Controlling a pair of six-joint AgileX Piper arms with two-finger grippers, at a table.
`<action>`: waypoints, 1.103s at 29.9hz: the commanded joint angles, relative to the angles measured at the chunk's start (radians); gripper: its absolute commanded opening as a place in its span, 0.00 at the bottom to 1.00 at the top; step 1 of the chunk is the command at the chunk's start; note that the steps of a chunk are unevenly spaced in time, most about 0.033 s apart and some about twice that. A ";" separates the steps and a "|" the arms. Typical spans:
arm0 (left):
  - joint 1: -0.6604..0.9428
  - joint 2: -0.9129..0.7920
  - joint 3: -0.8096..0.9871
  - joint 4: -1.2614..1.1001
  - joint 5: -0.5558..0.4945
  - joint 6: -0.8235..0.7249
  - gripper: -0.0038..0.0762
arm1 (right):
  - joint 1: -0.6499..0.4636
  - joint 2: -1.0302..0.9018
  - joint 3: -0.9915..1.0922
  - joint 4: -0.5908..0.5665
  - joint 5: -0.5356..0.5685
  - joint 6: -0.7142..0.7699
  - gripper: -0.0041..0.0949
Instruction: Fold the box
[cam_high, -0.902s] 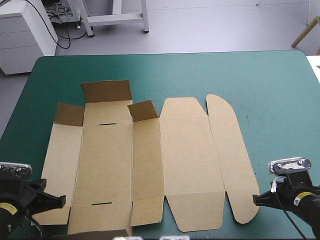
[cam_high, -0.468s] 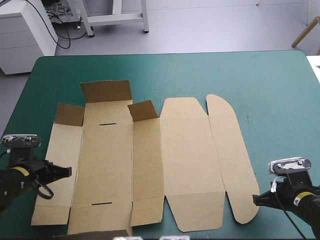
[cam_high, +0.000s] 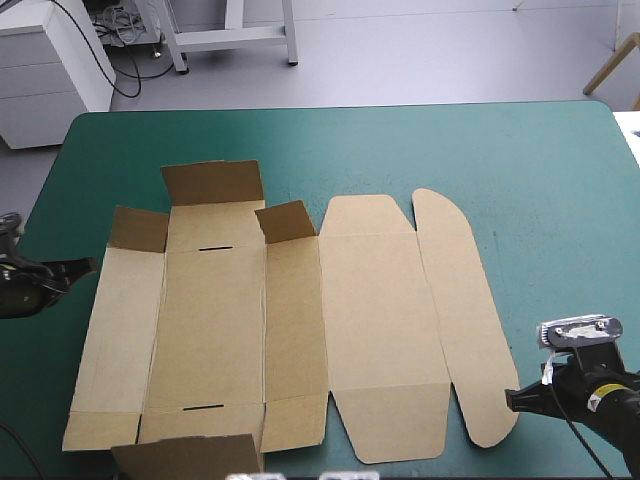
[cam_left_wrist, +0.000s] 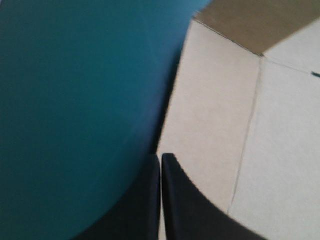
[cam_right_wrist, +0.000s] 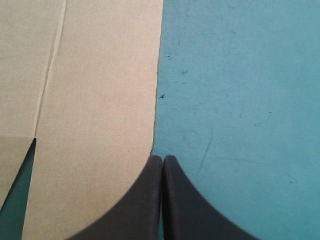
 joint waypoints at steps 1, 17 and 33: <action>0.161 0.005 -0.068 -0.076 0.020 0.041 0.04 | -0.008 0.002 -0.025 0.000 -0.050 -0.008 0.02; 0.531 0.009 -0.068 -0.202 0.289 0.567 0.04 | -0.008 0.002 -0.025 0.000 -0.050 -0.008 0.02; 0.531 0.009 -0.068 -0.127 0.282 0.580 0.76 | -0.008 0.002 -0.025 0.000 -0.050 -0.008 0.02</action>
